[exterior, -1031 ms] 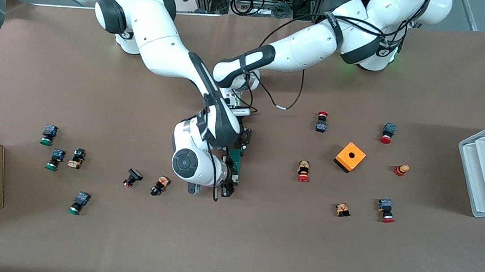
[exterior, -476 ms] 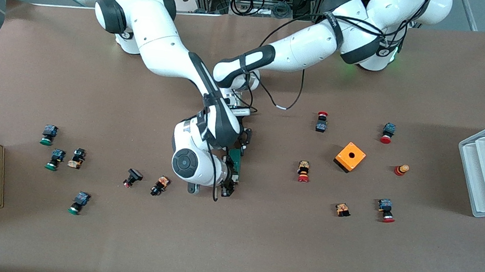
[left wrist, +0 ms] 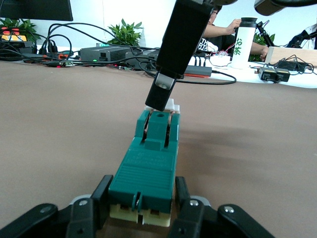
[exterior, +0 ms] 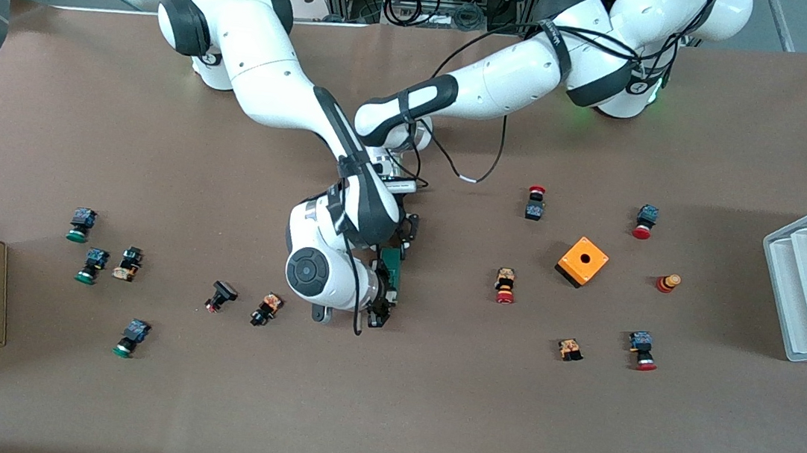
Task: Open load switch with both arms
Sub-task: 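Press the white lever down with the right gripper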
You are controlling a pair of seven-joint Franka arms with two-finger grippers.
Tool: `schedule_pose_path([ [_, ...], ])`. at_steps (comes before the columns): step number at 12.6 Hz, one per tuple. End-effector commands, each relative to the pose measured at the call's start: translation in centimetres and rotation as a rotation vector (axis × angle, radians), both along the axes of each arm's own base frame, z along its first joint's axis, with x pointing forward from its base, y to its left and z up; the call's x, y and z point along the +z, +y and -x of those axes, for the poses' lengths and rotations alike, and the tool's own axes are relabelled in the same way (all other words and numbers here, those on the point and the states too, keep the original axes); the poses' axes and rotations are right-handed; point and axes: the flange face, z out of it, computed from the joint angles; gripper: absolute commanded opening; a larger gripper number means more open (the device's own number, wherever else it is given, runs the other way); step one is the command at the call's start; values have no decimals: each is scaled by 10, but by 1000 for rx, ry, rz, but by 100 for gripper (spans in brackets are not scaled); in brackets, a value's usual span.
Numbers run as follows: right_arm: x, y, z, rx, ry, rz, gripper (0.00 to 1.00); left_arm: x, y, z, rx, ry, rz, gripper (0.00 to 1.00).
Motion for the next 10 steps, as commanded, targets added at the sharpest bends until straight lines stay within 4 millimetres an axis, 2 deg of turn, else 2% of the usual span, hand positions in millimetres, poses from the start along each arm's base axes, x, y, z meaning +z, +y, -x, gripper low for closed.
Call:
schedule_pose_path([
  [1, -8, -2, 2, -17, 22, -15, 30, -2, 2, 2, -5, 14, 15, 58],
  [4, -11, 1, 10, -11, 44, -19, 30, -1, 2, 2, -5, 13, 16, 58],
  [10, -1, -1, 10, -12, 39, -27, 30, -1, 2, 2, -4, 13, 17, 58],
])
